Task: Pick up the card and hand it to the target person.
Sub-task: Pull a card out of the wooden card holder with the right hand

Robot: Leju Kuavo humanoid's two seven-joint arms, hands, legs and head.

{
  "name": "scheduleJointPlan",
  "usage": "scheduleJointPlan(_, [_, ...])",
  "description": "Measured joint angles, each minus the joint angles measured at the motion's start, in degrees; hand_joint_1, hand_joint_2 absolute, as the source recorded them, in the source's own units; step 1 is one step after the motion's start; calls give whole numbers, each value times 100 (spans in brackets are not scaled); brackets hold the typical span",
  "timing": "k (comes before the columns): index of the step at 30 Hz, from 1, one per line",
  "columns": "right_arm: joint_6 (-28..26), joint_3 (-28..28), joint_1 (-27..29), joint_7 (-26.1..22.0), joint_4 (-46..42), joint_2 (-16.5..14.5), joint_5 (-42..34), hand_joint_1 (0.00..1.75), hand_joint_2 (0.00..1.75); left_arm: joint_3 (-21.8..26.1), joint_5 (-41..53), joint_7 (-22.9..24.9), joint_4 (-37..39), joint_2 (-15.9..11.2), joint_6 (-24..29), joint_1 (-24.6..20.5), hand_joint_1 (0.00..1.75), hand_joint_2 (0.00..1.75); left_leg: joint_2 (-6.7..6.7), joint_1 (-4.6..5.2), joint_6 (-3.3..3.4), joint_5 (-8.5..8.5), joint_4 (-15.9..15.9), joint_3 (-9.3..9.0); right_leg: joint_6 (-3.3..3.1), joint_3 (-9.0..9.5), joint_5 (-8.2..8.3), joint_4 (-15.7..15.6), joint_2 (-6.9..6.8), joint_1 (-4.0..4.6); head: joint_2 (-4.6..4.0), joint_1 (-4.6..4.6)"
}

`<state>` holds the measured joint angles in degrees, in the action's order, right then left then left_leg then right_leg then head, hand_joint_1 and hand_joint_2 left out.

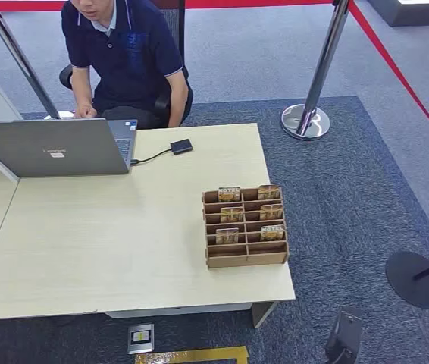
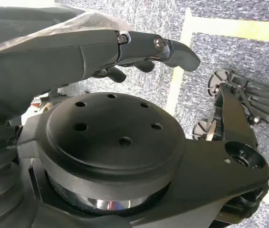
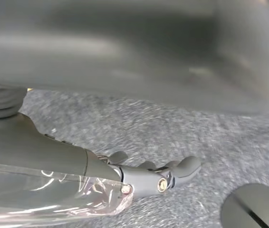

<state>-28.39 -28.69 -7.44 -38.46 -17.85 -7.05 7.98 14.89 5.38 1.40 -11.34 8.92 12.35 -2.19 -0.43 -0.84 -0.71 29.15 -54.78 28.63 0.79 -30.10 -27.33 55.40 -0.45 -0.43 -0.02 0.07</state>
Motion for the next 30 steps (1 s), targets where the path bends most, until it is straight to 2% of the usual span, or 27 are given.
scheduleJointPlan(4, [126, -150, 27, -129, -382, -142, 14, 0, 0, 5, 52, -14, 0, 0, 0, 2, 0, 175, 0, 0, 0, 0, 0, -1, 0, 0, 0, 1, 0, 0, 0, -1])
scheduleJointPlan(9, [261, -3, 305, -168, -1738, -566, 92, 0, 0, 10, 153, -16, 0, 2, -17, 4, 0, 175, -1, 0, -1, 0, 0, -1, -2, -3, -2, 3, 0, 1, 0, -2])
scheduleJointPlan(12, [197, 280, 483, -175, -2736, -701, 31, 0, 0, 10, 221, -17, 0, 3, -48, 8, 0, 175, 0, 3, 0, -1, 0, 1, -2, -7, -2, 6, 0, 1, 0, -1])
scheduleJointPlan(17, [71, 1012, 712, -180, -4344, -713, 34, 0, 0, 15, 274, -49, 0, 2, -61, 12, 0, 175, 3, 7, 1, -2, 0, -3, -2, -8, 0, 5, 0, -1, 0, 1])
scheduleJointPlan(21, [29, 1441, 806, -179, -5021, -700, 46, 0, 0, 19, 283, -55, 0, 2, -71, 14, 0, 175, 4, 5, 1, -2, 0, -3, -3, -8, -1, 6, 0, -1, 0, 0])
scheduleJointPlan(25, [27, 1734, 1028, -177, -5605, -692, 86, 0, 175, 39, 283, -66, 0, 2, -79, 17, 0, 175, 3, 4, 0, -1, 1, 1, -3, -8, -1, 8, 0, 0, 0, 0])
scheduleJointPlan(28, [103, 2099, 1164, -58, -6119, -656, 398, 0, 175, 82, 289, -123, 0, 2, -81, 18, 0, 175, 3, 3, 0, -1, 1, 0, -4, -8, -1, 8, 0, 0, 0, -1])
scheduleJointPlan(30, [248, 2384, 1224, 283, -6521, -610, 964, 0, 175, 117, 303, -183, 0, 2, -90, 19, 0, 175, 3, 3, 0, -1, 1, 0, -4, -8, -2, 8, 0, 0, 0, -2])
